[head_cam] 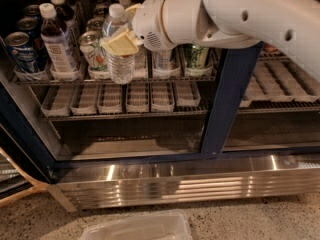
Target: Pick water bottle from top shelf of fridge
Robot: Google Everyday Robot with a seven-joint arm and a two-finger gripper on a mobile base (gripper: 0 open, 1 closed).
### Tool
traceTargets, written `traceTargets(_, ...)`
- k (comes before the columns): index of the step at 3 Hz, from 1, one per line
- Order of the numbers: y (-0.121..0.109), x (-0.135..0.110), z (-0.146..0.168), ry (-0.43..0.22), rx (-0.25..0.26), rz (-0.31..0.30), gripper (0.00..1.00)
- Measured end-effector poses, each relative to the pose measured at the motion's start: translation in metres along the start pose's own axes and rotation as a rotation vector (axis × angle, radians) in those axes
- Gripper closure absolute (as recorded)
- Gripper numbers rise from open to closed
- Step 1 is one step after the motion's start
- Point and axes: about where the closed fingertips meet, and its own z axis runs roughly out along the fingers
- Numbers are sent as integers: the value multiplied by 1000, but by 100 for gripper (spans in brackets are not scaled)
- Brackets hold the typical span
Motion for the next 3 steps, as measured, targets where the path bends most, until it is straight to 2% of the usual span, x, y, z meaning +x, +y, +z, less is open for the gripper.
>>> traceTargets(1,28,-67,-40,-150,-66,83,100)
traceTargets(2,56,-121,-71,-221,-153,176,100)
traceTargets(3,80,-131,-95,-160,-238,284,100)
